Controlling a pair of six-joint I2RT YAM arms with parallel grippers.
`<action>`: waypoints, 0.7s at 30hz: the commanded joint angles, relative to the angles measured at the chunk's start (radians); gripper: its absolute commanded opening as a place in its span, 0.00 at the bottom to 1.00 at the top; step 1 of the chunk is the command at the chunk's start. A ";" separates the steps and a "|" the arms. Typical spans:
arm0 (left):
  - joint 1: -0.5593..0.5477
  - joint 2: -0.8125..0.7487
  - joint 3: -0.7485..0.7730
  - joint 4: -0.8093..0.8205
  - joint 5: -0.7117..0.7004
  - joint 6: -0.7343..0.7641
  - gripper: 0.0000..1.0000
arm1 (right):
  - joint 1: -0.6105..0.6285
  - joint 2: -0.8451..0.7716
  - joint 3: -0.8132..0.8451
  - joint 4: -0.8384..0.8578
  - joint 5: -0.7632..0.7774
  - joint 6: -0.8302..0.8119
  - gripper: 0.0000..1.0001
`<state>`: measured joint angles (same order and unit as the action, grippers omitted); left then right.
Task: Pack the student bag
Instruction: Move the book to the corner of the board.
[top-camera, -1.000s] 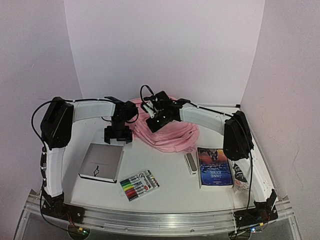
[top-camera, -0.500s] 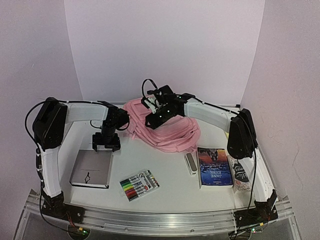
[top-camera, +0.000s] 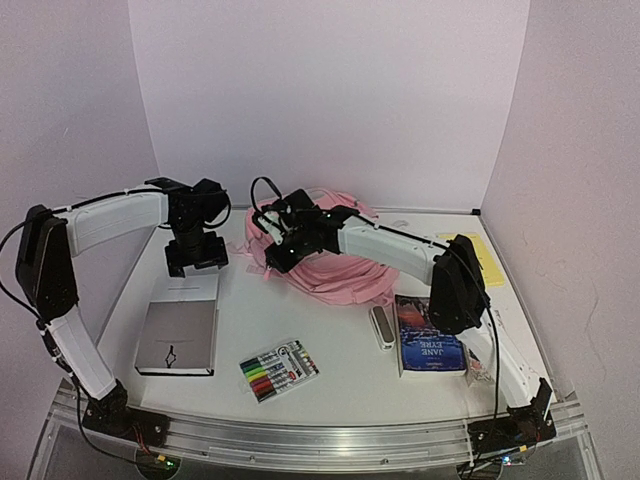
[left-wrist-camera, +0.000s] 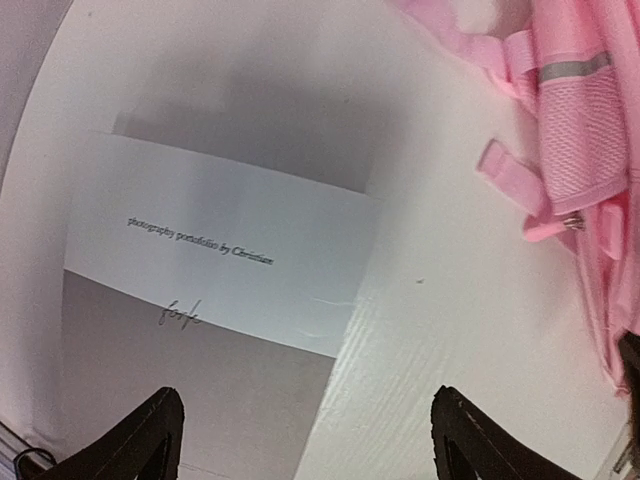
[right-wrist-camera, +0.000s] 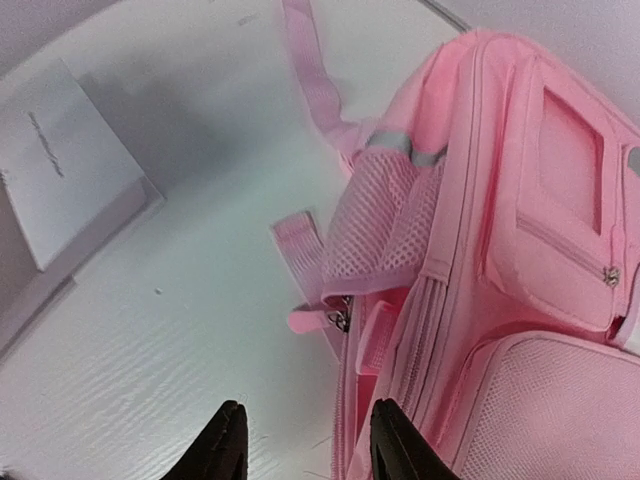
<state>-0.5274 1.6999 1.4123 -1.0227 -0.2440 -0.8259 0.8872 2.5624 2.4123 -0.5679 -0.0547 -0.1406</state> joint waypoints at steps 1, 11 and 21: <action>0.000 -0.116 -0.048 0.205 0.088 0.034 0.86 | -0.015 0.049 0.017 0.011 0.137 -0.037 0.40; 0.000 -0.204 -0.244 0.515 0.192 0.067 0.82 | -0.016 0.060 0.011 0.025 0.186 -0.047 0.04; 0.003 -0.159 -0.379 0.779 0.263 0.137 0.78 | -0.052 -0.075 -0.014 0.023 0.047 0.016 0.00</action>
<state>-0.5274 1.5245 1.0577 -0.4157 -0.0311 -0.7450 0.8636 2.6151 2.4006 -0.5556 0.0436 -0.1648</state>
